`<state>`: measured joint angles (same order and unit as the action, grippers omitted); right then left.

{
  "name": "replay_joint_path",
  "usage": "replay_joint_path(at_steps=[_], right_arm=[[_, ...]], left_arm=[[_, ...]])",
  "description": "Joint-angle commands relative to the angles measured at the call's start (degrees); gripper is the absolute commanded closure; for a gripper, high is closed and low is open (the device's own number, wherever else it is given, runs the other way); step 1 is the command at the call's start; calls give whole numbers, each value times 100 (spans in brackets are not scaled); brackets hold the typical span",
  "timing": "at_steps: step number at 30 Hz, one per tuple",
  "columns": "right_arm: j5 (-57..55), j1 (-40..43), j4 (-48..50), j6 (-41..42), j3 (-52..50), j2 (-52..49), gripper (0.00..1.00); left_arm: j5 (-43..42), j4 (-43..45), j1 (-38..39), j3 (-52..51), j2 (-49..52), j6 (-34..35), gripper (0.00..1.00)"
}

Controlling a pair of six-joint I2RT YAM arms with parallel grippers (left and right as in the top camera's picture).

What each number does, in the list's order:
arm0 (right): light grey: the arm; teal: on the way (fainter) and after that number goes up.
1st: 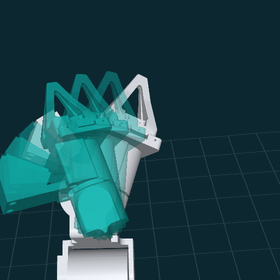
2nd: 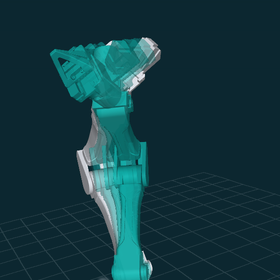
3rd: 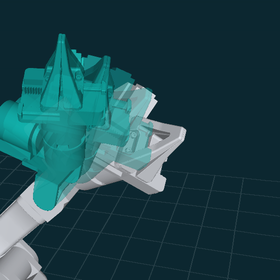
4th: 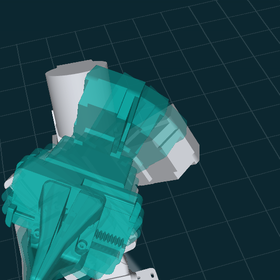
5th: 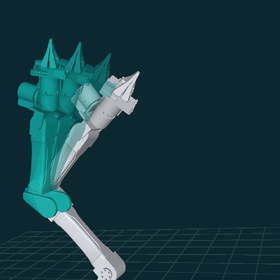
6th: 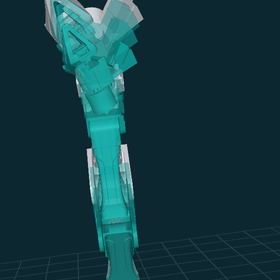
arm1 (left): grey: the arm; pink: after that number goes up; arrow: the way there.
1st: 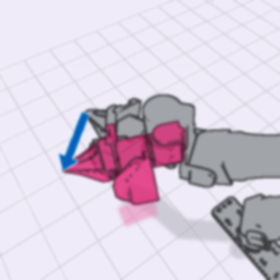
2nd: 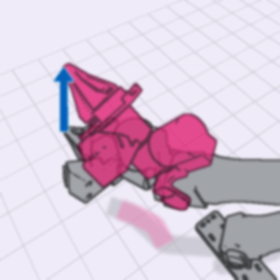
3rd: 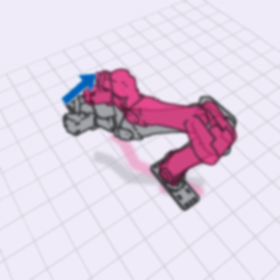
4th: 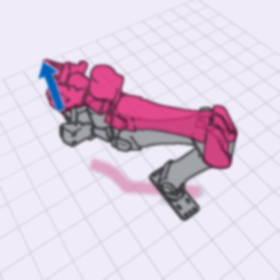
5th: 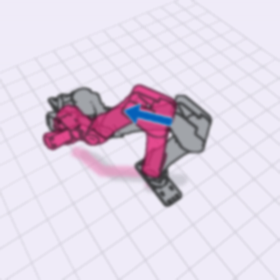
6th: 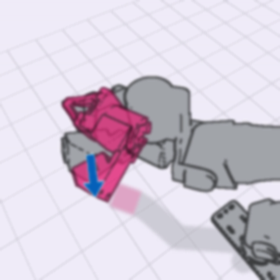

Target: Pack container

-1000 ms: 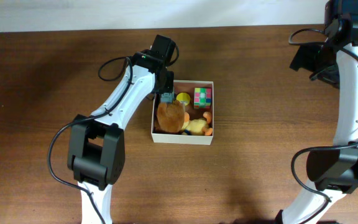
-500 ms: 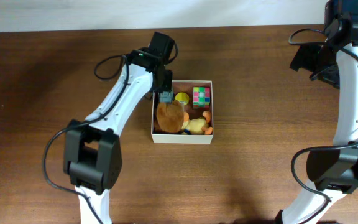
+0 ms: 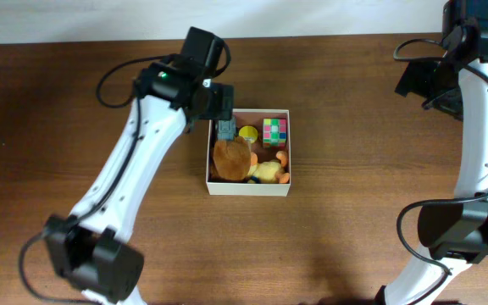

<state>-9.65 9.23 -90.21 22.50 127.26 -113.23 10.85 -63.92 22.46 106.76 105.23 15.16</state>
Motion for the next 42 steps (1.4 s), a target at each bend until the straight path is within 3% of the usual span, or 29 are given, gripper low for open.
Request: replay_joint_path(at_steps=[1,4,8,14,20,24,31,42], right_arm=[[-92,15,0,72,-31,-39,1],[-94,15,0,72,-31,-39,1],[-94,15,0,72,-31,-39,1],[-92,15,0,72,-31,-39,1],[-92,15,0,72,-31,-39,1],[-92,15,0,72,-31,-39,2],[-92,15,0,72,-31,-39,1],[-92,15,0,72,-31,-39,2]], left_arm=[[140,-48,-15,140,-667,-26,1],[188,-120,-13,140,-890,-192,1],[369,-911,-26,142,-1051,-590,1],[741,-1773,-382,140,-1657,313,1],[1113,-1926,-852,-28,-2787,323,1],[1032,-863,-1438,-855,-3801,297,1],[-426,2535,-2570,-3976,-6111,-448,1],[-1543,5761,-2798,-8085,-8592,-459,1]])
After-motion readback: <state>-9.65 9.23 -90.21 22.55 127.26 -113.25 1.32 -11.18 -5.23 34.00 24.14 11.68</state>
